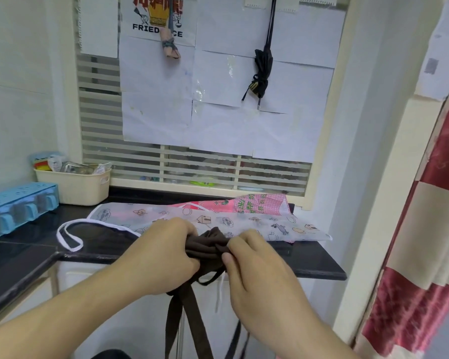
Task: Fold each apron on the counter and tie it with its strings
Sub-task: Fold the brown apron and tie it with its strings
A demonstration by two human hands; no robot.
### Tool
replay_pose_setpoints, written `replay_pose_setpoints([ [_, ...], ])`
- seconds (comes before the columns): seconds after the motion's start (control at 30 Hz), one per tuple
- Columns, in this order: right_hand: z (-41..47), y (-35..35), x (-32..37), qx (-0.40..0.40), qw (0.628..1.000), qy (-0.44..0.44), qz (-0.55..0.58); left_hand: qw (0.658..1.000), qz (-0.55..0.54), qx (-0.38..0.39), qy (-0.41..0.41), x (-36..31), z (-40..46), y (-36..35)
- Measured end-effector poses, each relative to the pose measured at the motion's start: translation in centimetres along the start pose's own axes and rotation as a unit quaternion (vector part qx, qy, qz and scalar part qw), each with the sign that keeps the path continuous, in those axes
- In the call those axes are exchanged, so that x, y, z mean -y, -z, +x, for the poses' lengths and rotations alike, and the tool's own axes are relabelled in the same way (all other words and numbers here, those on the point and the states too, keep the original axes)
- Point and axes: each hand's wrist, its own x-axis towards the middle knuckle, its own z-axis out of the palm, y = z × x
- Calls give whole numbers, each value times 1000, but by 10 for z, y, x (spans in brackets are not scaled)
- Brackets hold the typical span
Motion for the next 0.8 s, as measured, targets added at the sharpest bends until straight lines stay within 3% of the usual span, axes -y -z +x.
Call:
replay_pose_setpoints([
  [0.07,2,15,0,-20,999,36,-11,1000,13,5,-9,0,-3,1],
  [0.2,15,42,-10,22,993,4,114,997,45,15,-66,-4,-9,3],
  [0.47,47,60,-34,13,978,-13,207,984,13,77,-162,-16,-19,12],
  [0.8,44,57,-36,2,977,-41,207,977,57,92,-182,-15,-20,11],
])
